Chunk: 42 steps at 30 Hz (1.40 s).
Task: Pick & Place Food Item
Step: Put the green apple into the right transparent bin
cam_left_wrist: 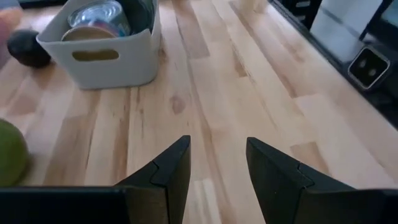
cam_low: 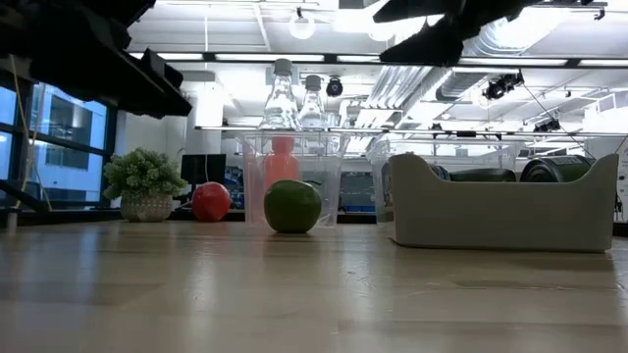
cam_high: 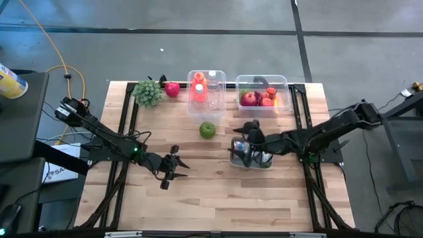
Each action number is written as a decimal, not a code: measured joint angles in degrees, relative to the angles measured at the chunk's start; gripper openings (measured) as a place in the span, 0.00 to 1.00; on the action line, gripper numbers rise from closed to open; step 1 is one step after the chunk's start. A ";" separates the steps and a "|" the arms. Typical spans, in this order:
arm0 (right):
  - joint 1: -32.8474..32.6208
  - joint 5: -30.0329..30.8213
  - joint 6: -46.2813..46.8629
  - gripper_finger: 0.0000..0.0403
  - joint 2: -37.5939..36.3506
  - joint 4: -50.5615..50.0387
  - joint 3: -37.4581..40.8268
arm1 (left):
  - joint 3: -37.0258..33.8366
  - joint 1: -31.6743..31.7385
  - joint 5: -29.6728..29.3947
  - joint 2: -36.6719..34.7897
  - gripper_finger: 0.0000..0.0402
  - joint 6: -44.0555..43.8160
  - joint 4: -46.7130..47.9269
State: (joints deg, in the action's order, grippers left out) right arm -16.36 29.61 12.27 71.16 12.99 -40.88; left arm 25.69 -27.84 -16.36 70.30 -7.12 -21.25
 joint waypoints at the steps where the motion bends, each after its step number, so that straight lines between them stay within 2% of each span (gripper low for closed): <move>1: -0.25 0.00 -0.02 0.96 0.47 -0.37 0.00 | 0.00 0.21 0.03 0.00 0.37 0.28 -0.43; 12: -0.90 0.00 -0.35 0.96 5.24 -0.49 0.00 | 0.02 1.68 -0.07 -0.02 0.37 9.95 -0.92; 18: -0.90 0.18 0.10 0.96 5.22 -0.22 0.00 | 0.02 3.97 0.15 -0.02 0.37 3.56 -1.78; 23: -0.90 -0.04 0.11 0.96 5.22 0.12 0.00 | 0.02 5.37 1.27 -0.02 0.39 4.74 -0.88; 33: -0.90 -0.13 0.13 0.95 5.17 1.06 0.00 | 0.02 5.60 0.87 -0.02 0.60 6.26 -0.99; 38: -0.90 -0.15 0.15 0.95 5.16 1.10 0.00 | 0.02 5.60 -2.31 -0.02 0.73 5.80 -0.14; 42: -0.90 -0.15 0.15 0.95 5.15 1.10 0.00 | 0.02 5.60 -2.64 -0.02 0.82 5.68 0.06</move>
State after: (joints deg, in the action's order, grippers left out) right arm -17.26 29.45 12.43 76.31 14.09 -40.88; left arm 25.71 -22.24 -19.00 70.28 -1.45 -21.19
